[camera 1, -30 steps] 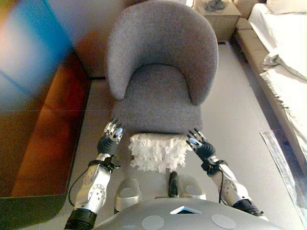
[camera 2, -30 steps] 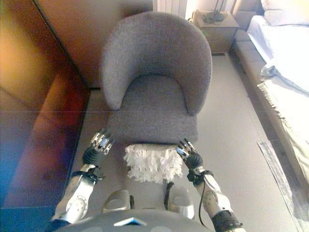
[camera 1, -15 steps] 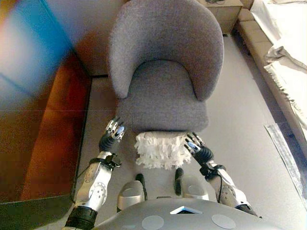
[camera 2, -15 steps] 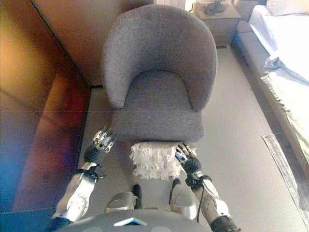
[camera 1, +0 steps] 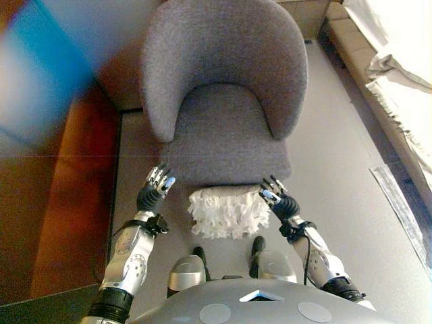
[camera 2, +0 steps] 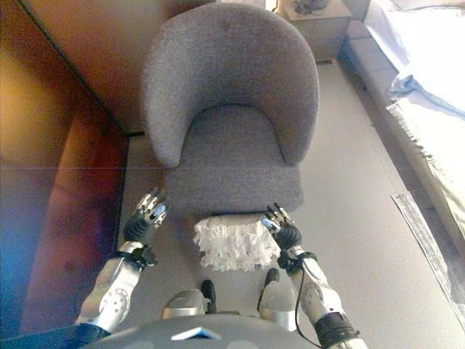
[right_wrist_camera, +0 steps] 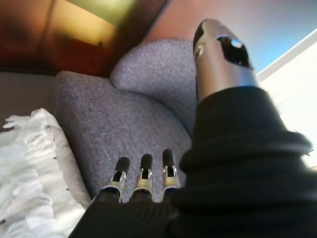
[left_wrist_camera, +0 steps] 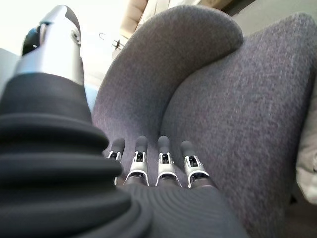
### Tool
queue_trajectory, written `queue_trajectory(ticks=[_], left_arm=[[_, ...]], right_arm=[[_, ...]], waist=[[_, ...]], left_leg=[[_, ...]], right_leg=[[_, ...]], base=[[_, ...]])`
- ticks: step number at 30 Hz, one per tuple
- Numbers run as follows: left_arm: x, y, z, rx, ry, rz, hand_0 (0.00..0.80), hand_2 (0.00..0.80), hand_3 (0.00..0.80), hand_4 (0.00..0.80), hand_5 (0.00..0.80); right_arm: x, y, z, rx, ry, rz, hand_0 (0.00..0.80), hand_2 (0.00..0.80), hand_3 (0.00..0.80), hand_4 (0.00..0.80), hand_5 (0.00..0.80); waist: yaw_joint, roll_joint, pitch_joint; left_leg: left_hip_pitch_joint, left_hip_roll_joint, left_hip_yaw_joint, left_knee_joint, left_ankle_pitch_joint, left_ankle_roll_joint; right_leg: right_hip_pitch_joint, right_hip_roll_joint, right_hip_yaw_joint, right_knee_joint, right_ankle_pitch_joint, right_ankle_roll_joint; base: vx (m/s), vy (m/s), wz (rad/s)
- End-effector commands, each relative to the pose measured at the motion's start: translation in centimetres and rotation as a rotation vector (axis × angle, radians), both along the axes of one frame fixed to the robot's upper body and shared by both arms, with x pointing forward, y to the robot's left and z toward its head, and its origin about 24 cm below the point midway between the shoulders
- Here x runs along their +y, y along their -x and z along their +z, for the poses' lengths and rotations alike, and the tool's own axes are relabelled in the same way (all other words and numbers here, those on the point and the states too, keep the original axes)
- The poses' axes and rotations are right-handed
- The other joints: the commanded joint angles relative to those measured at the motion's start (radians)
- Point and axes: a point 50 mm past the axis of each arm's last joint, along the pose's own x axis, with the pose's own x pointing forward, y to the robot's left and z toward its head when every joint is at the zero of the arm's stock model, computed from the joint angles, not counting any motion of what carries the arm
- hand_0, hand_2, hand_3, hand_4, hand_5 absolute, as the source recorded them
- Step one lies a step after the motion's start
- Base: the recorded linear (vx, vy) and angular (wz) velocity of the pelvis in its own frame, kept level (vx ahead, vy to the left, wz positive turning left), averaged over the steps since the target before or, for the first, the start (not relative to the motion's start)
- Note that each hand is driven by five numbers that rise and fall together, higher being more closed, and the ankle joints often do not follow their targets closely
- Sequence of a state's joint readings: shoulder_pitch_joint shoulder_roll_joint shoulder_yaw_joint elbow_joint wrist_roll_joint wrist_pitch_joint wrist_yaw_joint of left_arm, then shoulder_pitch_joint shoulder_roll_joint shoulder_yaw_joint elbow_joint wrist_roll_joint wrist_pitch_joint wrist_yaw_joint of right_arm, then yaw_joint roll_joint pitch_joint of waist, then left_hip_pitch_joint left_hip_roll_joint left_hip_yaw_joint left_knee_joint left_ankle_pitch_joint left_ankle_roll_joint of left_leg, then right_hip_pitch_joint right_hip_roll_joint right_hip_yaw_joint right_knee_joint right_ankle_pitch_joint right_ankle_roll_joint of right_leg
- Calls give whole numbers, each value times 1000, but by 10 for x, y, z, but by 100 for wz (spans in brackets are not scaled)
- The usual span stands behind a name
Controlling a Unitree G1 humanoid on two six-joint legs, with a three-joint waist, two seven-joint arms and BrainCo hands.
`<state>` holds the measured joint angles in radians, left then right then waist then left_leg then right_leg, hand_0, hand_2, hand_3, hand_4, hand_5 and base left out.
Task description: Pick up the cushion and take it to the sofa
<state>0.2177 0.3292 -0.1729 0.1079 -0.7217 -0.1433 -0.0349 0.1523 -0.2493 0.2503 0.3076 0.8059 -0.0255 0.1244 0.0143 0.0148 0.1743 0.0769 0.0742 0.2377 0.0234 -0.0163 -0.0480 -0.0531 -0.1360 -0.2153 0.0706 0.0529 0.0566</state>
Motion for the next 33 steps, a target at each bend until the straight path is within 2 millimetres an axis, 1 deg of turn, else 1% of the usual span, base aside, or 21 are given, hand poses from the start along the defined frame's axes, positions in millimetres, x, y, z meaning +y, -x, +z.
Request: queue_trajectory(ticks=[1,6,7,8,10,12,16,17,19,21,26,29,33], left_arm=[[7,-12,18,-102,-36,25,0,0,0,0,0],[-4,-16,18,-113,-30,-27,0,0,0,0,0],[-6,-16,17,-110,0,-40,0,0,0,0,0],[-9,-15,16,-100,67,-61,0,0,0,0,0],[-18,-12,12,-78,272,-131,0,0,0,0,0],[-32,-7,10,-89,500,-223,0,0,0,0,0],[-50,6,9,-187,832,-340,0,0,0,0,0],[-52,8,9,-202,865,-352,0,0,0,0,0],[-57,15,9,-251,965,-382,0,0,0,0,0],[-61,20,9,-283,1020,-393,0,0,0,0,0],[-63,28,6,-281,1050,-371,0,0,0,0,0],[-62,28,7,-281,1051,-366,0,0,0,0,0],[-60,26,7,-284,1042,-381,0,0,0,0,0]], right_arm=[[13,-23,29,-184,-32,8,0,0,0,0,0],[6,-27,35,-210,-22,-13,0,0,0,0,0],[6,-27,36,-214,-46,-12,0,0,0,0,0],[7,-28,38,-221,-93,-7,0,0,0,0,0],[11,-28,45,-246,-222,13,0,0,0,0,0],[18,-28,53,-294,-444,59,0,0,0,0,0],[35,-23,66,-408,-832,148,0,0,0,0,0],[36,-23,68,-426,-874,153,0,0,0,0,0],[42,-19,73,-472,-1045,162,0,0,0,0,0],[45,-15,75,-483,-1143,149,0,0,0,0,0],[49,-5,65,-451,-1142,142,0,0,0,0,0],[48,1,60,-445,-1097,168,0,0,0,0,0],[47,2,55,-431,-1067,180,0,0,0,0,0]], waist=[[12,-43,-14],[16,-43,-12],[16,-42,-12],[16,-39,-12],[16,-36,-12],[16,-31,-16],[18,-21,-29],[18,-21,-31],[21,-19,-44],[22,-19,-56],[21,-20,-72],[20,-22,-74],[20,-24,-73]], left_leg=[[-86,-6,-32,37,-17,8],[-93,-3,-44,43,-10,-4],[-92,-3,-44,45,-10,-6],[-90,-2,-45,47,-8,-8],[-87,-2,-45,48,-7,-8],[-79,0,-44,46,-11,-7],[-56,3,-38,42,-21,-7],[-53,3,-37,41,-22,-7],[-41,5,-35,37,-27,-8],[-28,7,-32,29,-31,-9],[-2,5,-31,12,-36,-8],[1,4,-29,8,-36,-9],[2,3,-32,2,-33,-9]], right_leg=[[64,-79,-20,13,-62,99],[82,-62,-38,-13,-62,84],[86,-60,-41,-17,-61,81],[91,-58,-42,-21,-61,79],[99,-57,-46,-26,-60,77],[107,-59,-53,-29,-64,77],[127,-63,-60,-32,-71,83],[130,-64,-61,-33,-72,84],[141,-65,-64,-36,-74,88],[152,-65,-65,-42,-76,91],[173,-57,-63,-58,-78,92],[174,-52,-60,-64,-77,90],[171,-47,-55,-63,-77,87]], base=[[-14,-43,5],[-7,-28,8],[19,-3,5],[0,0,0],[12,1,2],[43,7,4],[56,10,2],[65,6,2],[60,-1,3],[63,-2,0],[31,-2,1],[0,0,0],[0,0,0]])
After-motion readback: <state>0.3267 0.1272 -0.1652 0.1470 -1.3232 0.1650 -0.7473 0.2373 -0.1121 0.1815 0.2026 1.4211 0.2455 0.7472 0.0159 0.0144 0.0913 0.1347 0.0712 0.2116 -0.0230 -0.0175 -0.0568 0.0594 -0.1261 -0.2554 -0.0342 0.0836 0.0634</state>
